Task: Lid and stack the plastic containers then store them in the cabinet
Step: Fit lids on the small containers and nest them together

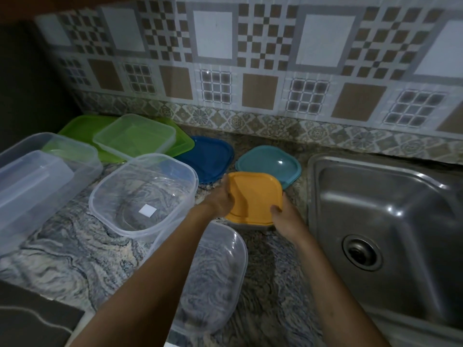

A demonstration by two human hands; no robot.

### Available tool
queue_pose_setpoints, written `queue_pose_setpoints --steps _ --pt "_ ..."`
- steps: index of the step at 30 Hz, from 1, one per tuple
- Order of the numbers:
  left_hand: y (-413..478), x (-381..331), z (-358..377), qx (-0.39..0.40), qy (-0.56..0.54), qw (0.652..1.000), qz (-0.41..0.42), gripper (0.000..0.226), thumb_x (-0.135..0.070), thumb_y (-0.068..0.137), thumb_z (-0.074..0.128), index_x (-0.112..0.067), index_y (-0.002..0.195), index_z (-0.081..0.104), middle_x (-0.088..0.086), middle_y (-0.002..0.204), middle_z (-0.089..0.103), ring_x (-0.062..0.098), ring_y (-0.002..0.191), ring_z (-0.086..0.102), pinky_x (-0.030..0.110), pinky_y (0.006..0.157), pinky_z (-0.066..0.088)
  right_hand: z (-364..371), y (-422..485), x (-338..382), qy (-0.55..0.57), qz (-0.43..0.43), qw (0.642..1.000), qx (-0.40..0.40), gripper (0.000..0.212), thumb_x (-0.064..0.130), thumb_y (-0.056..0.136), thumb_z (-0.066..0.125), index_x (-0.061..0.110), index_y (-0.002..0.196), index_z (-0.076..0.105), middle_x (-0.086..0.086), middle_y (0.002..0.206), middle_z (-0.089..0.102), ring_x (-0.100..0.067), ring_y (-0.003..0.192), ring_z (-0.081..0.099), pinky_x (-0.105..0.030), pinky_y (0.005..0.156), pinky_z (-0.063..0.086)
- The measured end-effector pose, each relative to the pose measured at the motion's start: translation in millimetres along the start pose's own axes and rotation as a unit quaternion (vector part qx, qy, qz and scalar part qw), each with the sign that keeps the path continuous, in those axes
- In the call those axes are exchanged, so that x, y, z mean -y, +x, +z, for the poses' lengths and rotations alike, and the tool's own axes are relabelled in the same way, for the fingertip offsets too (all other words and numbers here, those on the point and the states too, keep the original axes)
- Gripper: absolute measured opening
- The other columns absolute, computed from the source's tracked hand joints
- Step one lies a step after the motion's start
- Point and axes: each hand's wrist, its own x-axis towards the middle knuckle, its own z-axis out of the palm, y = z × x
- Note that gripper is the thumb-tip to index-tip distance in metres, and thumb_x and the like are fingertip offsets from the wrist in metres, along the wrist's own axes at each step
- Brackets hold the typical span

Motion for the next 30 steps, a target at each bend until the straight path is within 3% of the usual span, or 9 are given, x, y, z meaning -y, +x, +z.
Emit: queue_pose_setpoints --steps 2,3,7,11,19,24,27,30 --pt "3.8 -1.2 7.0 -0.004 0.014 1.000 -0.012 0.072 -0.022 0.100 0.032 -0.024 0.151 -0.018 0.022 0.158 0.012 0.038 0.139 0.033 0.045 0.110 0.032 -5.2 18.3 -1.5 -0.010 -0.013 1.000 0.017 0.072 0.048 0.082 0.048 0.036 0.148 0.021 0.000 0.146 0.044 -0.028 0.128 0.049 -0.050 0.104 0.043" --pt "5.1 -0.7 9.7 -0.010 0.018 1.000 -0.013 0.071 -0.023 0.100 0.031 -0.025 0.151 -0.018 0.025 0.158 0.012 0.039 0.138 0.034 0.047 0.110 0.031 -8.5 19.1 8.0 -0.014 -0.014 1.000 0.018 0.078 0.050 0.079 0.048 0.036 0.149 0.018 0.000 0.149 0.041 -0.030 0.132 0.045 -0.052 0.106 0.040" --pt "11.3 0.3 12.7 -0.043 0.012 0.999 0.022 0.067 -0.025 0.099 0.029 -0.026 0.153 -0.011 0.031 0.120 0.056 0.041 0.098 0.060 0.040 0.082 0.046 -7.4 29.3 35.4 -0.024 0.013 0.999 -0.020 0.063 0.041 0.102 0.035 0.020 0.156 0.010 -0.008 0.161 0.021 -0.032 0.144 0.030 -0.049 0.113 0.031" --pt "11.9 -0.8 11.2 -0.063 0.018 0.997 0.036 0.065 -0.027 0.100 0.029 -0.024 0.154 -0.006 0.021 0.091 0.062 0.036 0.085 0.061 0.039 0.077 0.047 5.4 39.5 31.4 -0.049 -0.010 0.993 -0.104 0.052 0.034 0.105 0.028 0.018 0.154 0.023 -0.009 0.156 0.034 -0.031 0.139 0.039 -0.043 0.107 0.037" --pt "16.0 -1.2 8.2 -0.060 0.017 0.998 0.030 0.061 -0.031 0.101 0.027 -0.027 0.154 -0.004 0.027 0.116 0.061 0.037 0.101 0.059 0.043 0.089 0.046 9.0 48.9 26.2 -0.066 0.005 0.991 -0.112 0.050 0.036 0.105 0.026 0.021 0.153 0.025 -0.006 0.154 0.038 -0.031 0.135 0.044 -0.043 0.103 0.040" --pt "8.7 -6.1 -3.6 0.006 0.027 1.000 0.011 0.062 -0.038 0.102 0.023 -0.033 0.152 -0.014 0.020 0.148 0.040 0.034 0.112 0.057 0.040 0.097 0.046 5.0 40.7 27.4 0.058 0.050 0.991 -0.111 0.049 0.039 0.104 0.032 0.014 0.145 0.038 -0.011 0.143 0.050 -0.034 0.125 0.051 -0.043 0.096 0.043" --pt "0.6 -7.1 -12.2 0.046 0.046 0.998 -0.008 0.076 -0.059 0.096 0.028 -0.036 0.148 -0.022 0.012 0.160 0.018 0.032 0.135 0.042 0.038 0.107 0.036 0.8 36.3 24.0 0.115 0.059 0.981 -0.143 0.045 0.035 0.105 0.033 0.006 0.136 0.049 -0.016 0.135 0.055 -0.036 0.120 0.053 -0.039 0.090 0.043" --pt "-16.3 -10.3 -28.9 0.071 0.075 0.995 -0.005 0.107 -0.087 0.070 0.038 -0.039 0.149 -0.018 0.007 0.161 0.016 0.029 0.144 0.029 0.046 0.114 0.029 -10.6 29.1 17.6 0.149 0.088 0.967 -0.188 0.049 0.035 0.105 0.031 0.003 0.138 0.047 -0.019 0.139 0.051 -0.037 0.124 0.050 -0.038 0.089 0.041"
